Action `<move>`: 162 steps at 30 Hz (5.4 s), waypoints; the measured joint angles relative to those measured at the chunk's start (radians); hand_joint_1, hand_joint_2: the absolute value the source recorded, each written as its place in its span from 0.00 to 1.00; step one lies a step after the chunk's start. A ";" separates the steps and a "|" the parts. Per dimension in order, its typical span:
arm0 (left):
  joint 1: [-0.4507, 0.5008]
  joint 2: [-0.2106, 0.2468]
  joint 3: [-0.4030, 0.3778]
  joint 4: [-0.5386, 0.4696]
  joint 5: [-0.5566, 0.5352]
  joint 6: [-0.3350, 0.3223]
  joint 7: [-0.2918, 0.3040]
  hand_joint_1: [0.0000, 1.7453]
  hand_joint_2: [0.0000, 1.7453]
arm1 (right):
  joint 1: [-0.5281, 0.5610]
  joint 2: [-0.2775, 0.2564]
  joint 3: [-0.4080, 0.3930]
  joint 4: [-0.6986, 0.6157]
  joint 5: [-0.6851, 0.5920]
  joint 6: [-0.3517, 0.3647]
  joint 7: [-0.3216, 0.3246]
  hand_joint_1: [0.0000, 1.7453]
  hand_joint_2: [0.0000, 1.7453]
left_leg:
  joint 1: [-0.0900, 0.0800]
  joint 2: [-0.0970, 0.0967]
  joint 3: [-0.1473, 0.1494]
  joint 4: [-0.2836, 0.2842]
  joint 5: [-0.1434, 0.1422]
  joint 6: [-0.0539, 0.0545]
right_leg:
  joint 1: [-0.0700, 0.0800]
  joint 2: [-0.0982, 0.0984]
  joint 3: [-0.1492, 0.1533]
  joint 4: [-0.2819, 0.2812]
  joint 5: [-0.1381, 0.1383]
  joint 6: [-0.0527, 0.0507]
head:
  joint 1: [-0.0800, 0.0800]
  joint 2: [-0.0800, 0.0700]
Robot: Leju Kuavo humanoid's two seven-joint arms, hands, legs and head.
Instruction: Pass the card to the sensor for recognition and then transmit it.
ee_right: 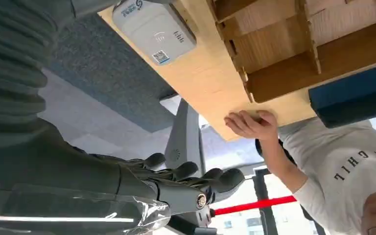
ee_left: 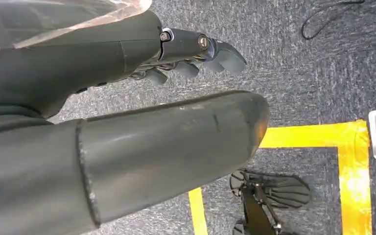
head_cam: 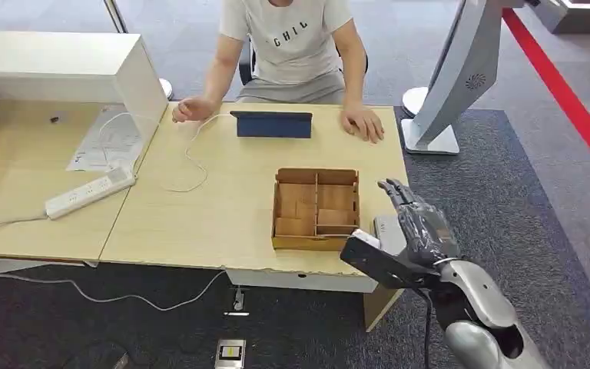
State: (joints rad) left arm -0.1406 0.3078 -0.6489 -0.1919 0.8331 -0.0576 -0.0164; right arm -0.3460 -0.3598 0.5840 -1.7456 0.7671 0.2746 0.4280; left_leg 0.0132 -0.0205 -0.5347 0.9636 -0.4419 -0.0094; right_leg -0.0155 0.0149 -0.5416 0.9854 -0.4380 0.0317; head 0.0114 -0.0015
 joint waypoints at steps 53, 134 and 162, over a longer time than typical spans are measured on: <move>-0.026 0.005 -0.051 0.000 -0.051 -0.025 -0.030 0.00 0.00 | -0.127 0.220 0.031 0.359 0.362 0.058 -0.065 0.00 1.00 | 0.000 0.000 0.000 0.000 0.000 -0.001 | 0.001 0.000 -0.001 0.000 0.000 0.000 | 0.000 0.000; -0.021 0.010 -0.025 0.000 0.034 0.111 -0.101 0.00 1.00 | 0.028 0.191 -0.019 0.023 0.196 0.219 -0.049 0.00 1.00 | 0.001 0.001 -0.001 0.000 0.000 -0.001 | 0.001 0.001 -0.001 0.001 0.000 -0.001 | 0.000 0.000; -0.036 -0.001 -0.028 0.000 0.014 0.111 -0.071 0.00 1.00 | -0.096 0.254 0.073 0.283 0.423 0.086 -0.125 0.00 1.00 | 0.001 0.000 -0.001 0.000 0.000 -0.001 | 0.001 0.000 -0.002 0.001 0.000 -0.001 | 0.000 0.000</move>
State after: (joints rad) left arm -0.1771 0.3067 -0.6771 -0.1919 0.8476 0.0538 -0.0873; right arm -0.4417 -0.1061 0.6573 -1.4626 1.1898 0.3609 0.3029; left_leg 0.0139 -0.0202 -0.5357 0.9632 -0.4415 -0.0102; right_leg -0.0148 0.0153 -0.5434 0.9861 -0.4384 0.0311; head 0.0118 -0.0015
